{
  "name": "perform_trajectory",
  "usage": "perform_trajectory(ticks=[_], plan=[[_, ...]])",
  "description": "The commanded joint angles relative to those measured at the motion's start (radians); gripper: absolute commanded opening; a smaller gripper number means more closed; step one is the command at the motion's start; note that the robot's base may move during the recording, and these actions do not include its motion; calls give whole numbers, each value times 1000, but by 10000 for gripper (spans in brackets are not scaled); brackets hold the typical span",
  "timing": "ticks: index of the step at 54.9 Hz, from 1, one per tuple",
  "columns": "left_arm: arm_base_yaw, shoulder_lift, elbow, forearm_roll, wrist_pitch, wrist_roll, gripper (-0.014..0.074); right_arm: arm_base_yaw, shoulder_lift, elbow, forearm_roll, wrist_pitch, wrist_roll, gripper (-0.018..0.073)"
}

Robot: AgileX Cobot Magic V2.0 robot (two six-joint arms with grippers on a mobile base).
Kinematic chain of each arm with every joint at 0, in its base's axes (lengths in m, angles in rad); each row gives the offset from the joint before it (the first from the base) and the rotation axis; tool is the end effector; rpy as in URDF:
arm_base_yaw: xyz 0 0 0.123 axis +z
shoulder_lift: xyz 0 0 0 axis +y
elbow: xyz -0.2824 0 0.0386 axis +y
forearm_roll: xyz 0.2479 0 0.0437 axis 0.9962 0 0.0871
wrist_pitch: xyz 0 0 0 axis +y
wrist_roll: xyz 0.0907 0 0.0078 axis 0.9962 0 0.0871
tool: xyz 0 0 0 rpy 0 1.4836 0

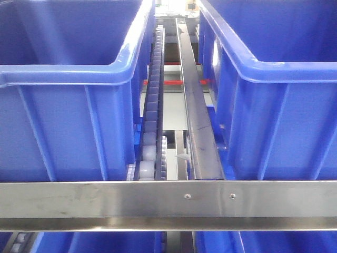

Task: Pick and sort blue part to right shelf
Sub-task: 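Lower the left gripper into the bin below it and open, then lower the right gripper into the bin below it and open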

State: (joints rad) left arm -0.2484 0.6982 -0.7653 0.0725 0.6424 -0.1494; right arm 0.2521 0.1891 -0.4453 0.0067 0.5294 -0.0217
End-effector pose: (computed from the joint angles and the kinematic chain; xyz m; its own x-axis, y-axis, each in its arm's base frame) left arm 0.1301 -0.0289 0.3517 -0.4706 0.0254 -0.8820 0.1662 0.9842 -0.0604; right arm 0.0465 0.0123 0.3021 -0.1750 -0.0615 -0.9826 -0.2555 0.9667 -0.0150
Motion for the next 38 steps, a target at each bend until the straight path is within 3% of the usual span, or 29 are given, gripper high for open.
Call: perform_trajectory(ticks=[1, 17, 27, 38], plan=[[-6, -96, 25, -6, -96, -5, 132, -1, 91, -118, -7, -33, 47, 175], [-6, -325, 133, 12, -87, -5, 126, -3, 545, -489, -94, 178, 222, 175], [-6, -402, 165, 23, -83, -5, 125, -23, 827, -682, -138, 276, 222, 175], [-6, -423, 165, 23, -57, -5, 125, -128, 1108, -852, -123, 319, 168, 175]])
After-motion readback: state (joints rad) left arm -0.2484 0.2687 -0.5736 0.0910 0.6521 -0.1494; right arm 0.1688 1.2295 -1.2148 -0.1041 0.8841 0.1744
